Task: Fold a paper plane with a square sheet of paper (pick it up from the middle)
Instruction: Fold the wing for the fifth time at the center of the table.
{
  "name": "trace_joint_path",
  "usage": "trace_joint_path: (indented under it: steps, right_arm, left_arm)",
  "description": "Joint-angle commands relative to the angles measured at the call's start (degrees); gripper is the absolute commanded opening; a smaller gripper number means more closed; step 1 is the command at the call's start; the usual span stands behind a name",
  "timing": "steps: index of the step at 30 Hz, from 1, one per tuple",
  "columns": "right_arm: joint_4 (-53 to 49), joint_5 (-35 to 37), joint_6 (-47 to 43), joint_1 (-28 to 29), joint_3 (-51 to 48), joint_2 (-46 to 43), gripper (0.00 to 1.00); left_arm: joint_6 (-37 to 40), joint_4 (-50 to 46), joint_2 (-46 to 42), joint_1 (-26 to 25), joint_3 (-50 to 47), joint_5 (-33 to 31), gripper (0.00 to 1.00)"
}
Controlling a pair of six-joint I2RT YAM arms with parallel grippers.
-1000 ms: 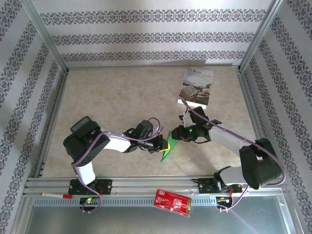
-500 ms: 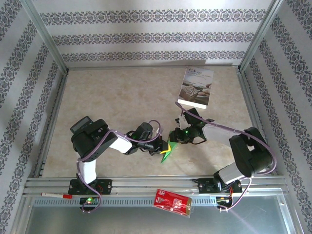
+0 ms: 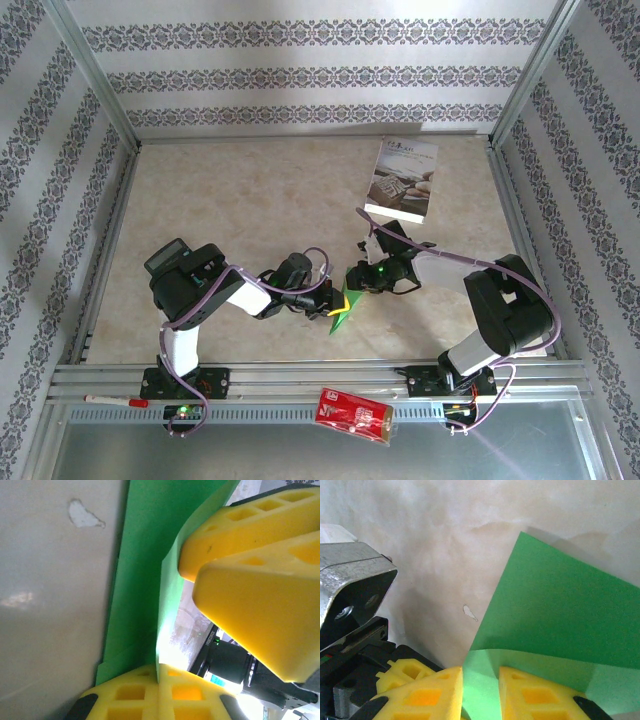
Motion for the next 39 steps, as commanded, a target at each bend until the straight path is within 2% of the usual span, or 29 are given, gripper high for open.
trace_joint_path:
  steps: [1,24,39]
  right_arm:
    - [0.71,0.54,-1.61,0.19,1.63,1.70,0.26]
    - [-1.14,2.62,-2.51,0.43,3.17,8.04,0.23]
    - [-3.15,3.52,-3.43,0.45,1.67,7.56,0.22]
  left_arm:
    - [-1.15,3.07,0.85,0.99,-1.07,0.91,0.00]
    - [0.33,-1.41,0.52,1.06,-1.84,-0.64,0.00]
    - [5.60,-10.22,-4.95,2.02,0.00,-1.27,0.23]
